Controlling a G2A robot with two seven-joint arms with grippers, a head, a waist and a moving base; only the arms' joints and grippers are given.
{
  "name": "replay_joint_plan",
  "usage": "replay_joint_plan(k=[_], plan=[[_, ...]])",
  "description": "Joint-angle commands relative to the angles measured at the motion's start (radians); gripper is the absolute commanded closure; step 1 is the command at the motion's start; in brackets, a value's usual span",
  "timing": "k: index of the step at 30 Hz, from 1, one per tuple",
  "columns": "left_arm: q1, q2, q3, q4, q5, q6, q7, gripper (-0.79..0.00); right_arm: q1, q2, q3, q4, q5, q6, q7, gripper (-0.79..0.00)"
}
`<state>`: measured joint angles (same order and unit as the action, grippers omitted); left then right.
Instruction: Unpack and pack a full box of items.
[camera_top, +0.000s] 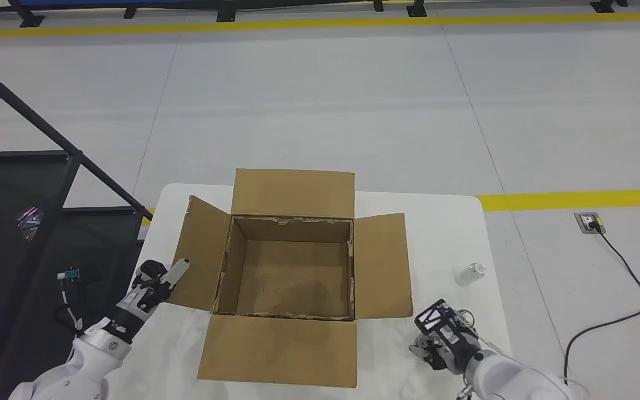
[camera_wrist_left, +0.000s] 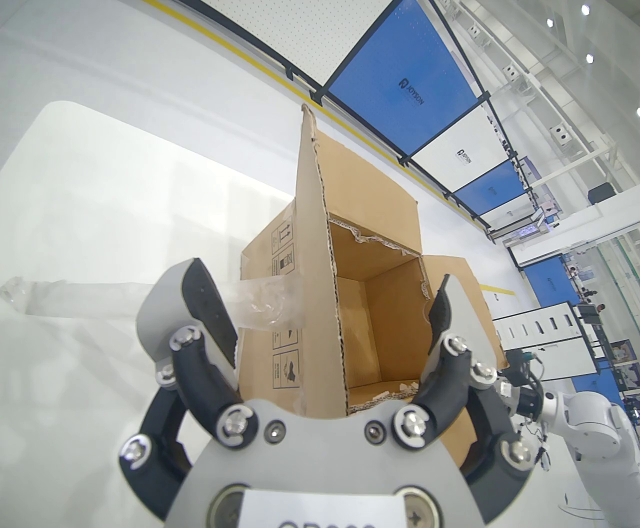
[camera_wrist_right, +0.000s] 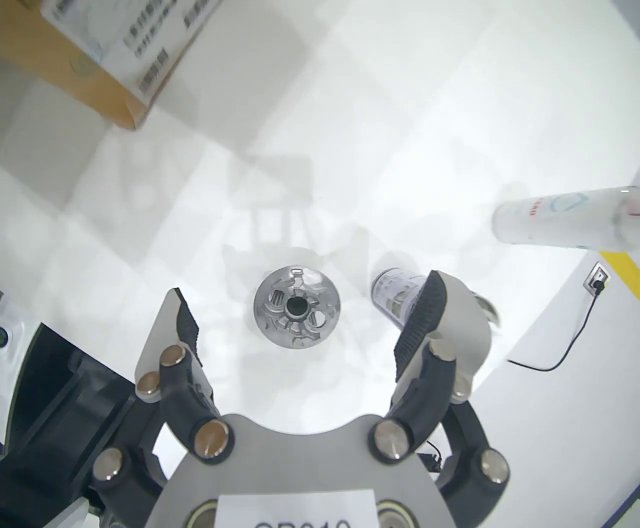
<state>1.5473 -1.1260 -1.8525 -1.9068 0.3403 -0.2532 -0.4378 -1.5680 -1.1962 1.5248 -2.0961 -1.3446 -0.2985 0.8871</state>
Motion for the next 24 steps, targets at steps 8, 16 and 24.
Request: replay_joint_plan(k=[8,16,24], plan=[[0.0,0.0,0.0,0.0,0.0,0.0,0.0,-0.785,0.057,0.009,0.223,-0.151,0.542,0.049,0.12,-0.785],[0.012,-0.002,0.002,-0.003,-0.003,0.001,0.029,-0.785,0.351,0.02,0.142,0.099,0.808,0.027,0.266,-0.785],[0.061,-0.006,0.006,-0.042,0.01,-0.034,0.104,-0.785,0.343,0.02,0.14,0.099,0.812,0.031,0.24,-0.785]])
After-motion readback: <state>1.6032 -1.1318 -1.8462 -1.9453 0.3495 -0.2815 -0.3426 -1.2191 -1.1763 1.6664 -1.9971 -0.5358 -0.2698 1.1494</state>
